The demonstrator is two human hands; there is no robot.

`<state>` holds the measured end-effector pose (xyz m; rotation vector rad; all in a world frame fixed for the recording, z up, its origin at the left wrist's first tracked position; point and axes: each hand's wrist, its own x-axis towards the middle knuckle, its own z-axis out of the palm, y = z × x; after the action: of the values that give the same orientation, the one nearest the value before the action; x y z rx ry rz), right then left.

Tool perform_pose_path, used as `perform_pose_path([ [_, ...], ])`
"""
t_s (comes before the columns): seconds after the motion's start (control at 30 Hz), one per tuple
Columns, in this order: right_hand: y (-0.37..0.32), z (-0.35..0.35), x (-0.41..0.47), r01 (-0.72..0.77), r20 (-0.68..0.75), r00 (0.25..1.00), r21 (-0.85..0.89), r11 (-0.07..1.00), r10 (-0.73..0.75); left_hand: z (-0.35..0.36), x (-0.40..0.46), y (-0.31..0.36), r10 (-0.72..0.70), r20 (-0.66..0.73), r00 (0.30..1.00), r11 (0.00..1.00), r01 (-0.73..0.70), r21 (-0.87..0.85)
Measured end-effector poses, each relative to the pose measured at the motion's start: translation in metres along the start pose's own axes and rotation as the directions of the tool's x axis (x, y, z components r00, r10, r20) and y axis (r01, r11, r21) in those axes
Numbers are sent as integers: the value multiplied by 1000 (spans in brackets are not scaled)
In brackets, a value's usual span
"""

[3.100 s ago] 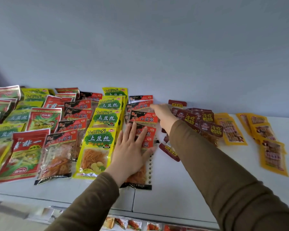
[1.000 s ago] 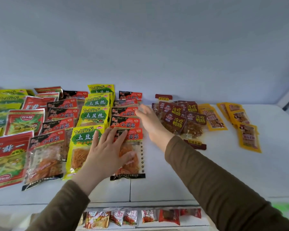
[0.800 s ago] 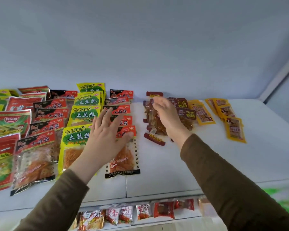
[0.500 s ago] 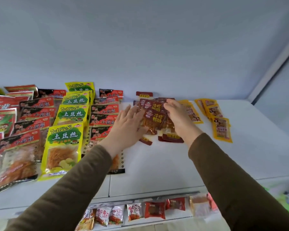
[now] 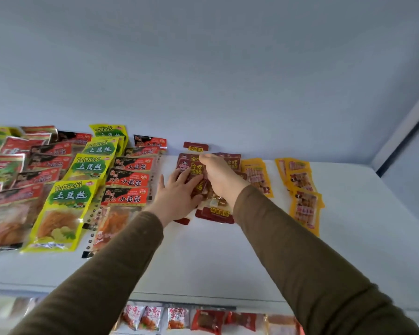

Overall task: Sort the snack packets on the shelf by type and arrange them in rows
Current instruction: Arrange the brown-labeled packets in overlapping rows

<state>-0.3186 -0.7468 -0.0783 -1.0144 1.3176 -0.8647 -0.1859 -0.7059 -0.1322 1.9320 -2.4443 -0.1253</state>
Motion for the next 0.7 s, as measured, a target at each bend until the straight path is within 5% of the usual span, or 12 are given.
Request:
perform_pose_path([
  [0.37, -17, -7, 19, -151, -9, 988, 135, 979, 153, -6, 9, -8, -151, -45, 988, 962, 136, -239],
  [0.7, -19, 8, 35, -178, 4, 984, 166, 970, 180, -1, 0, -14, -81, 37, 996, 981, 86, -171],
])
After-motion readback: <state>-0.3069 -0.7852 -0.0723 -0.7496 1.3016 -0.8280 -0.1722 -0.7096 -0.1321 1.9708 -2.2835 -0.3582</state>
